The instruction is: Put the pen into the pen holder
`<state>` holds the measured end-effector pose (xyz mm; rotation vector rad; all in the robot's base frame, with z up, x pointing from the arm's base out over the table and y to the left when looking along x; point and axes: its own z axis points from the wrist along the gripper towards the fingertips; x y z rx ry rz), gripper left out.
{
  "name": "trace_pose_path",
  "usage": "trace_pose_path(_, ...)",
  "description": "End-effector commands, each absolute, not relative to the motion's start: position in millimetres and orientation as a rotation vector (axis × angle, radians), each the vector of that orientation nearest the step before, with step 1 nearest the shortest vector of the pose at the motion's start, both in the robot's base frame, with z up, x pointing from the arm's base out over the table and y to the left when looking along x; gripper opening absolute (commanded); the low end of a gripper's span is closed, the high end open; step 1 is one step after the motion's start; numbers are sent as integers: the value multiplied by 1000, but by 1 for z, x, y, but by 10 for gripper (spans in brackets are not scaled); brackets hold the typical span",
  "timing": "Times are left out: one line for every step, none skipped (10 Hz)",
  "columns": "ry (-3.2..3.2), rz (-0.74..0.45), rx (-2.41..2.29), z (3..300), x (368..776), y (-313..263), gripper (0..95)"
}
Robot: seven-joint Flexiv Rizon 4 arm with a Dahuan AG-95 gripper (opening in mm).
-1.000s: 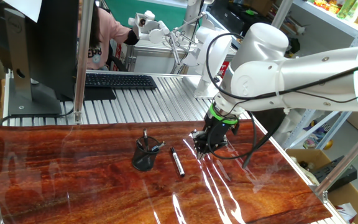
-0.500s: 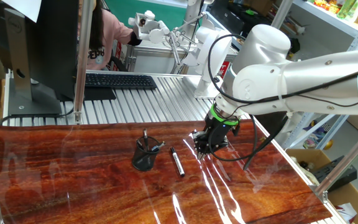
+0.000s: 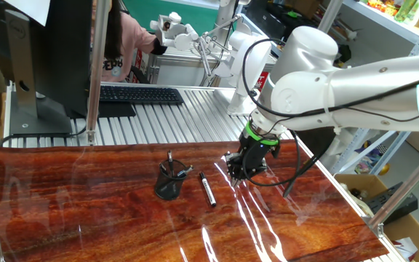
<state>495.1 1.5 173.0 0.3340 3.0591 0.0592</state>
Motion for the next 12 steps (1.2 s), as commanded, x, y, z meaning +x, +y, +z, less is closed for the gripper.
trace_pose_path(3054, 60, 334, 173, 497, 2, 0)
trace_pose_path(3055, 62, 332, 173, 497, 2, 0)
trace_pose_path(3056, 63, 329, 173, 497, 2, 0)
trace_pose_path(3056, 64, 326, 173, 497, 2, 0)
trace_pose_path(3058, 66, 324, 173, 497, 2, 0)
trace_pose_path(3060, 69, 315, 173, 497, 2, 0)
trace_pose_path(3063, 71, 306, 173, 497, 2, 0)
trace_pose_path(3063, 72, 302, 173, 497, 2, 0)
trace_pose_path(3062, 71, 303, 173, 497, 2, 0)
trace_pose_path(3061, 71, 305, 173, 497, 2, 0)
trace_pose_path(3061, 71, 308, 173, 497, 2, 0)
trace_pose_path(3062, 71, 309, 173, 497, 2, 0)
